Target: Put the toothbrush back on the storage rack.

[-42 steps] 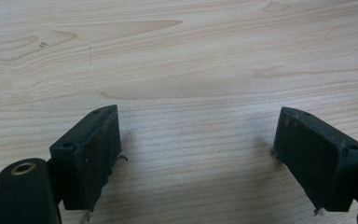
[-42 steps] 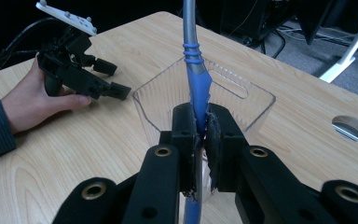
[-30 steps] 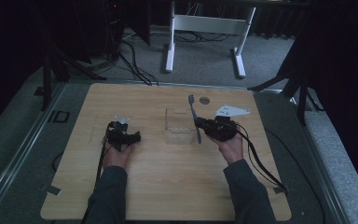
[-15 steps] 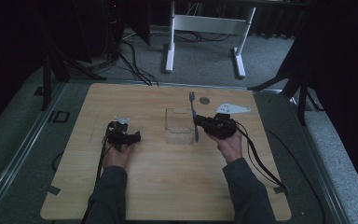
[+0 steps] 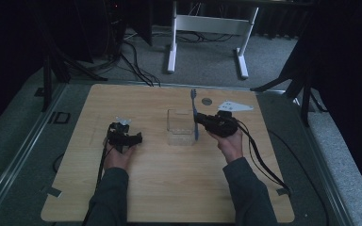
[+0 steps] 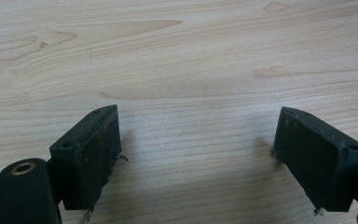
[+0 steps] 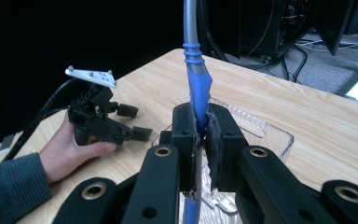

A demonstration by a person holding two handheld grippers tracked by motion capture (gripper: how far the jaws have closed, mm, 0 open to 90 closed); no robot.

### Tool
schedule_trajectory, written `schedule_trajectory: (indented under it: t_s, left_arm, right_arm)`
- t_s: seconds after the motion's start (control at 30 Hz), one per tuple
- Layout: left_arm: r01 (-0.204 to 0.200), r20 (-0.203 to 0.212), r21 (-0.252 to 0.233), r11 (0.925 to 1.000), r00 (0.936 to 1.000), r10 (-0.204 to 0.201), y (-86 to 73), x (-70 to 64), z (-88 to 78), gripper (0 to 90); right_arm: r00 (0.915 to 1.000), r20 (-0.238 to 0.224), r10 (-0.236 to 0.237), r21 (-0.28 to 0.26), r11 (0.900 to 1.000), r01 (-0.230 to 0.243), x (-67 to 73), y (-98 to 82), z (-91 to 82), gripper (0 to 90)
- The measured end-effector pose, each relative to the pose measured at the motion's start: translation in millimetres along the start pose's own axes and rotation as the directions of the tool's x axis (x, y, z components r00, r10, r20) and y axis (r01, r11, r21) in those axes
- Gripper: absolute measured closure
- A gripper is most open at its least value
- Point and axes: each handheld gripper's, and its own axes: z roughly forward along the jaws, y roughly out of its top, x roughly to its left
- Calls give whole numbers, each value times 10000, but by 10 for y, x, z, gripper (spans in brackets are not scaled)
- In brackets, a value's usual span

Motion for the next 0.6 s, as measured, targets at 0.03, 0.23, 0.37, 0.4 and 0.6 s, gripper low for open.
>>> schedule_trajectory:
  t_s: [0.03, 0.23, 0.37, 0.4, 0.6]
  left_arm:
    - [-3, -1, 3, 10000, 10000, 3, 0, 0, 0, 150]
    - [-20, 3, 5, 10000, 10000, 20, 0, 2, 0, 150]
    - [-8, -1, 5, 10000, 10000, 8, 0, 1, 0, 150]
    - [-9, 0, 5, 10000, 10000, 9, 0, 1, 0, 150]
    - [3, -2, 6, 10000, 10000, -3, 0, 0, -1, 150]
  right_arm:
    - [10000, -27, 68, -59, 10000, -68, -9, 3, 2, 822]
    - [9994, -64, 338, -229, 9992, -340, -41, 15, 18, 821]
    - [9986, 6, 526, -375, 9979, -525, -68, 20, 28, 821]
    - [9985, 33, 545, -413, 9977, -543, -74, 21, 32, 822]
    - [9970, 127, 760, -563, 9956, -752, -103, 24, 53, 822]
